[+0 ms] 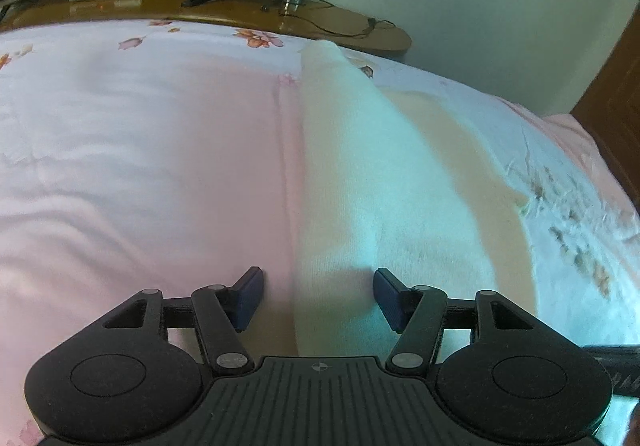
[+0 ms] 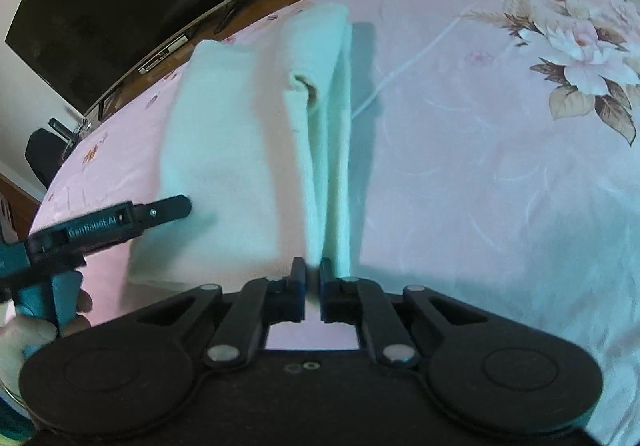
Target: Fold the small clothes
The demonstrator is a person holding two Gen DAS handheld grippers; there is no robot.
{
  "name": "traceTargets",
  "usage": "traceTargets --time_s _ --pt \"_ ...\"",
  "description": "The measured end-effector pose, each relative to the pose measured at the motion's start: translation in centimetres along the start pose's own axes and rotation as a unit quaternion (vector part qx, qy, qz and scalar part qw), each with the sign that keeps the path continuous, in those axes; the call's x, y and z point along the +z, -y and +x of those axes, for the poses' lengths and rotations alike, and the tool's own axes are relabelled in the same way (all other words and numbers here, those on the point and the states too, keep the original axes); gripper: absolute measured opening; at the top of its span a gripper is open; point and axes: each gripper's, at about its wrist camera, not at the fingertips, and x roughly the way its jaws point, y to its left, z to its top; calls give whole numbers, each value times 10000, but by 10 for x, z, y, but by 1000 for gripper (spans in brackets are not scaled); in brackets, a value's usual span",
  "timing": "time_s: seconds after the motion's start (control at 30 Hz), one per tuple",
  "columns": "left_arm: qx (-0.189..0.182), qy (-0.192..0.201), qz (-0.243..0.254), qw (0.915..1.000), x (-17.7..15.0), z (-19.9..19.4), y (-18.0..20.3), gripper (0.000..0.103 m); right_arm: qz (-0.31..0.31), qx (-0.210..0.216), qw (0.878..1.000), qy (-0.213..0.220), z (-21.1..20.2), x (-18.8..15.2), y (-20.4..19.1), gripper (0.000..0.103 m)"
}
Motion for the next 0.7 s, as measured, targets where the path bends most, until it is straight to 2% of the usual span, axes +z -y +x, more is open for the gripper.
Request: traceTargets --time_s 0.1,0.13,0.23,0.33,0.43,0.6,0.7 --pt "-65 204 72 9997 16 -11 2 60 -270 -54 9995 -132 -3 7 -7 8" --pt "-64 269 128 9995 24 -13 4 60 -263 -50 9996 -47 -6 12 -8 15" --pt "-89 407 130 9990 47 -9 9 60 -302 49 9981 544 -21 35 -14 26" --pt "-5 567 177 9982 66 0 16 60 -598 -145 9931 998 -20 63 -27 26" --pt "28 501 202 9985 81 18 21 60 -957 -377 9867 1257 -2 91 -44 26" --pt "174 350 161 9991 88 50 19 60 -1577 -749 9765 1266 39 112 -65 25" --pt "-21 144 -54 9999 86 68 11 60 -2027 -1213 9658 1066 63 103 -61 22"
